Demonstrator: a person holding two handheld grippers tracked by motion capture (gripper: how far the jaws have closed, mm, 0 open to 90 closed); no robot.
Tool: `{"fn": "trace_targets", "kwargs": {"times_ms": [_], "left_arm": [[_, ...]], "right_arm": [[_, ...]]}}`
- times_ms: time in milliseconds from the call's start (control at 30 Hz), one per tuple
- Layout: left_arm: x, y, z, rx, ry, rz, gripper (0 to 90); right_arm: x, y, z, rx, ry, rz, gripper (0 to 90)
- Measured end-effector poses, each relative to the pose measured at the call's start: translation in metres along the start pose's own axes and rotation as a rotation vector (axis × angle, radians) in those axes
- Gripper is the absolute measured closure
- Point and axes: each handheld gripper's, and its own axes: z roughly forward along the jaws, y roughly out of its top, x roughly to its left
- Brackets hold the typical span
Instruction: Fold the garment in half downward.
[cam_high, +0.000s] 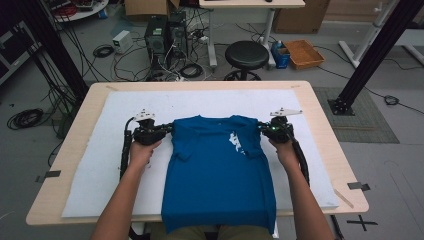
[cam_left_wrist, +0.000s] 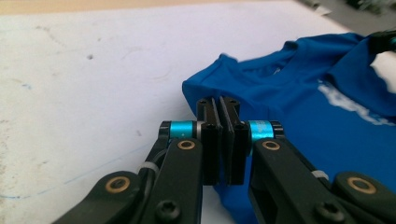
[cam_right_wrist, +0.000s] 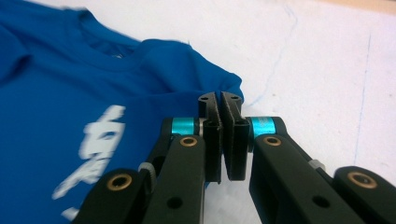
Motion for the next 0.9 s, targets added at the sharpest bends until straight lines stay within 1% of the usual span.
{"fn": "trace_targets", "kwargs": {"times_ms": [100, 200, 233, 333, 367, 433, 467, 533, 567, 633, 733, 800, 833, 867, 900], "left_arm": [[-0.007, 0.0, -0.011, -0.033, -0.048, -0.004, 87.2], [-0.015, -0.004, -0.023, -0.039, -0.1, 0.007, 87.2], [-0.017, -0.006, -0.027, -0.042, -0.12, 0.009, 87.2], [-0.024, -0.014, -0.04, -0.036, -0.167, 0.033, 87.2], [-0.026, -0.018, -0.044, -0.033, -0.181, 0.036, 87.2], [-0.029, -0.027, -0.053, -0.016, -0.213, 0.06, 87.2], [-0.03, -0.03, -0.056, -0.009, -0.228, 0.07, 87.2], [-0.032, -0.04, -0.063, 0.016, -0.255, 0.086, 87.2], [-0.033, -0.045, -0.066, 0.031, -0.26, 0.098, 87.1], [-0.033, -0.052, -0.07, 0.065, -0.272, 0.109, 87.1], [-0.035, -0.06, -0.075, 0.11, -0.281, 0.124, 87.1], [-0.036, -0.064, -0.079, 0.143, -0.297, 0.137, 87.1], [-0.036, -0.067, -0.081, 0.16, -0.309, 0.138, 87.1], [-0.036, -0.069, -0.082, 0.18, -0.309, 0.15, 87.1], [-0.036, -0.071, -0.084, 0.195, -0.315, 0.154, 87.1]], "right_arm": [[0.005, -0.004, -0.016, -0.046, 0.048, 0.008, 87.7], [0.013, -0.008, -0.032, -0.081, 0.101, 0.007, 87.7], [0.016, -0.011, -0.038, -0.094, 0.116, 0.0, 87.7], [0.022, -0.02, -0.053, -0.107, 0.153, -0.018, 87.8], [0.023, -0.024, -0.058, -0.104, 0.16, -0.021, 87.8], [0.024, -0.032, -0.067, -0.103, 0.177, -0.018, 87.8], [0.025, -0.037, -0.073, -0.095, 0.196, -0.01, 87.8], [0.026, -0.046, -0.081, -0.074, 0.213, -0.017, 87.8], [0.027, -0.049, -0.084, -0.064, 0.219, -0.016, 87.8], [0.029, -0.058, -0.09, -0.033, 0.238, -0.026, 87.8], [0.032, -0.071, -0.099, -0.001, 0.26, -0.018, 87.8], [0.034, -0.078, -0.105, 0.024, 0.266, -0.02, 87.8], [0.035, -0.082, -0.107, 0.04, 0.264, -0.03, 87.8], [0.036, -0.086, -0.109, 0.057, 0.262, -0.033, 87.8], [0.037, -0.09, -0.111, 0.073, 0.26, -0.041, 87.8]]}}
